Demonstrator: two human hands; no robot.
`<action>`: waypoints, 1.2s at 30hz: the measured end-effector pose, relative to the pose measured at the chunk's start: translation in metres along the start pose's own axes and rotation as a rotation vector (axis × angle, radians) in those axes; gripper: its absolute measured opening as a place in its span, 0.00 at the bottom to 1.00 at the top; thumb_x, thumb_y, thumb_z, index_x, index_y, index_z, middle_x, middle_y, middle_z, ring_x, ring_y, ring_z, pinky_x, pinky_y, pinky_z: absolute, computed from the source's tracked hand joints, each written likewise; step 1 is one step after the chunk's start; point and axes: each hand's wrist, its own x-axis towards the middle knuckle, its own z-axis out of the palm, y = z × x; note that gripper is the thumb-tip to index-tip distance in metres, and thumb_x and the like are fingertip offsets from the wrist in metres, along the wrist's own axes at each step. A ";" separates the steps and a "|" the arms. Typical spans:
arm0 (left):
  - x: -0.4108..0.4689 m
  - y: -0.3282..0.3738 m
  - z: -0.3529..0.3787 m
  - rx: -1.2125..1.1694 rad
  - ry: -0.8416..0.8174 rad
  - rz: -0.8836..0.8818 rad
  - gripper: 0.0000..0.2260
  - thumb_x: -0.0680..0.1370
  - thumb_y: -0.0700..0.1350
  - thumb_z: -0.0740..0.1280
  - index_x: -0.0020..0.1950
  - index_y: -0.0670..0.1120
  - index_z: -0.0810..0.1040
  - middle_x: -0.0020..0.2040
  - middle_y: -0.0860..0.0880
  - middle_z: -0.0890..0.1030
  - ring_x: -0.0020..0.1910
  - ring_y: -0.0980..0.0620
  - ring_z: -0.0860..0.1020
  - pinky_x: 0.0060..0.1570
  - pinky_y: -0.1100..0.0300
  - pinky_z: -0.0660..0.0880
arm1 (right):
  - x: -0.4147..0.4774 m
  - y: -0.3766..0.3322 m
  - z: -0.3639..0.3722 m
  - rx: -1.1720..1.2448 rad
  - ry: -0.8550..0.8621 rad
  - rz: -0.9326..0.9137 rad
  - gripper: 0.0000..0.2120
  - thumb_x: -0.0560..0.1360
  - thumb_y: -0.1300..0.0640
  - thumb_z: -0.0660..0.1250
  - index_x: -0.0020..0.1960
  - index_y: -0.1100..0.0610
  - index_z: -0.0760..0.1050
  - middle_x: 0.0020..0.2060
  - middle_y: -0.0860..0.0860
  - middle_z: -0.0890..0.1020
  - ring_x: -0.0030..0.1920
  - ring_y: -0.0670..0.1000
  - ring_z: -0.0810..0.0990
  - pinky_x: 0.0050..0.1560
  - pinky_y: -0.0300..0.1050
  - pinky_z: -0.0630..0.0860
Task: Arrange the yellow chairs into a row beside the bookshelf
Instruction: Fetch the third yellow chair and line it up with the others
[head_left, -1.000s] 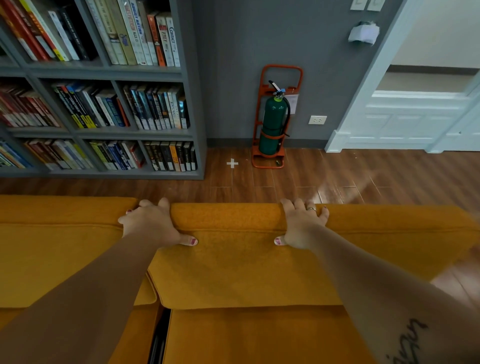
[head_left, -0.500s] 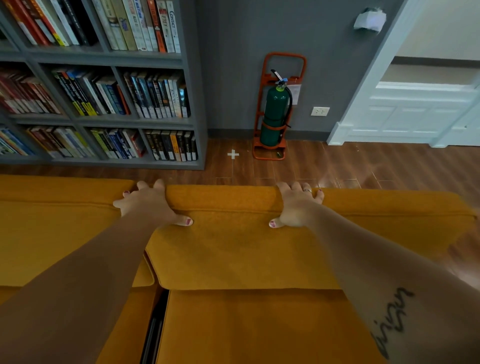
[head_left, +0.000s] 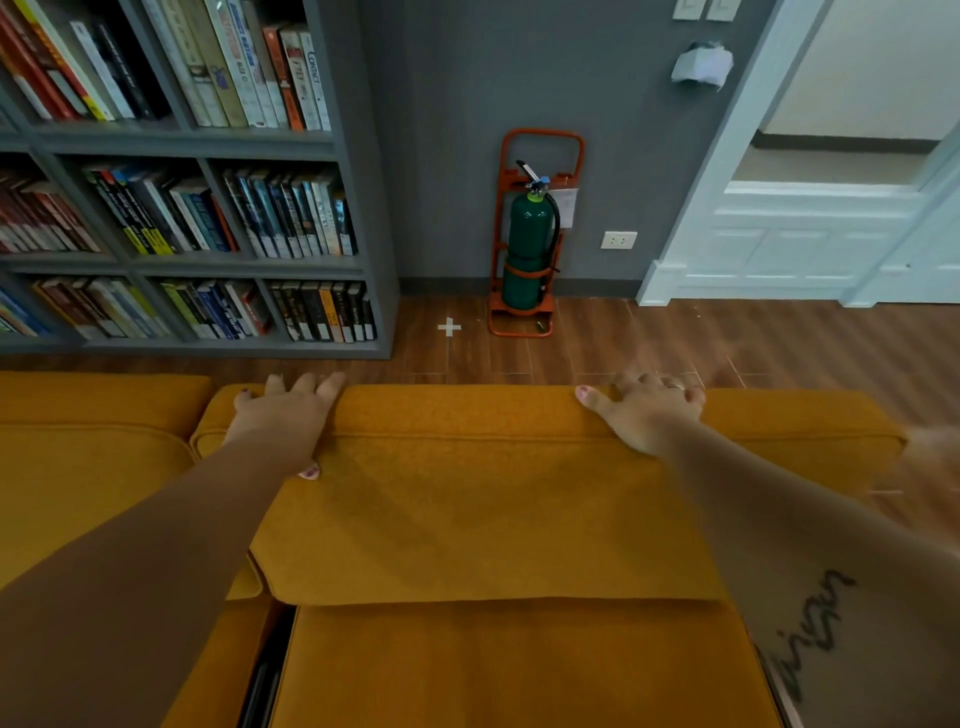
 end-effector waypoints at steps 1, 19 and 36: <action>-0.003 0.001 0.002 0.004 0.016 0.007 0.53 0.69 0.49 0.76 0.78 0.52 0.38 0.79 0.47 0.51 0.77 0.38 0.51 0.71 0.37 0.58 | -0.001 0.006 -0.001 0.009 0.001 0.020 0.38 0.75 0.29 0.44 0.76 0.51 0.60 0.75 0.56 0.62 0.76 0.61 0.55 0.73 0.66 0.47; -0.011 0.018 0.016 -0.005 0.092 -0.182 0.48 0.75 0.52 0.69 0.76 0.56 0.31 0.78 0.45 0.47 0.76 0.34 0.48 0.69 0.34 0.58 | -0.003 0.017 0.010 0.021 0.040 -0.053 0.33 0.78 0.34 0.43 0.77 0.52 0.55 0.77 0.55 0.56 0.77 0.60 0.48 0.72 0.68 0.44; -0.150 0.054 0.022 -0.177 -0.107 -0.091 0.35 0.81 0.51 0.59 0.77 0.59 0.37 0.79 0.54 0.44 0.78 0.46 0.46 0.70 0.35 0.52 | -0.151 0.054 0.019 0.248 -0.163 -0.115 0.36 0.78 0.36 0.55 0.78 0.44 0.42 0.78 0.52 0.42 0.77 0.60 0.40 0.73 0.62 0.47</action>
